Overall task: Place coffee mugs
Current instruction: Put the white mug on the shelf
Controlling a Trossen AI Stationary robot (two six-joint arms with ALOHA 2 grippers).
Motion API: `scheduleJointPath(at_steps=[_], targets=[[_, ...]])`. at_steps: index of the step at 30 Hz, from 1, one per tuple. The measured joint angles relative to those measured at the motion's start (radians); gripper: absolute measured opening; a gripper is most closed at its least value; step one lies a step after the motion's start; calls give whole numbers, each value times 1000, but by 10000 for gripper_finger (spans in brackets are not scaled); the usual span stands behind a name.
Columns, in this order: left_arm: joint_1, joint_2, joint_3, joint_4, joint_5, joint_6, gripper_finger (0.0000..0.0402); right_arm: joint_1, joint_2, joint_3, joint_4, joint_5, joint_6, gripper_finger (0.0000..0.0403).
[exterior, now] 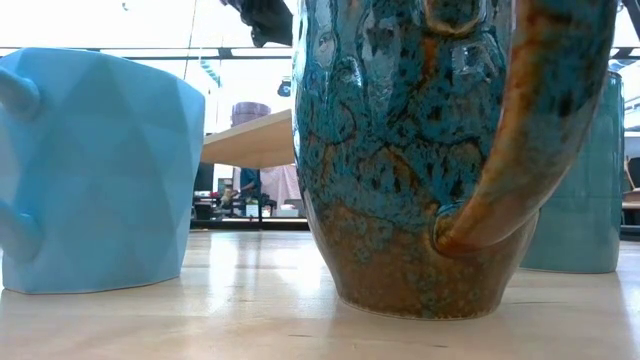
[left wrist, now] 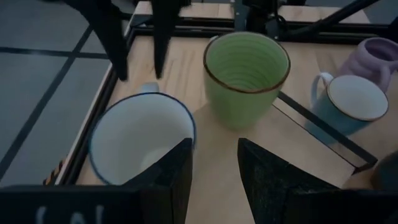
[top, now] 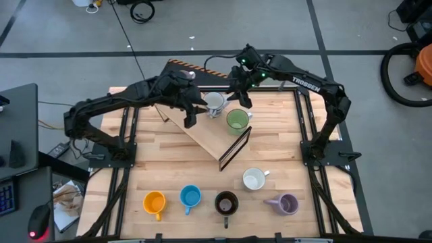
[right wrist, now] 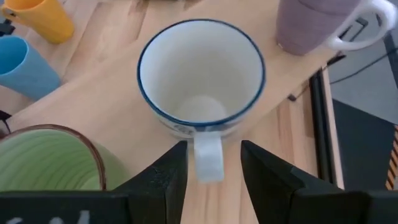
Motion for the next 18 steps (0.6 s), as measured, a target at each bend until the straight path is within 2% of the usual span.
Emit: scheduleJointPath(at_steps=[3,9,18], targets=[[-14,15,0,25,-17,48,135,-12,0,39,-44,20,1,155],[-32,44,0,36,-115,243,135,-35,-1,109,-149,74,45,154],[-30,85,0,15,-140,290,135,-37,-12,172,-296,155,117,154]])
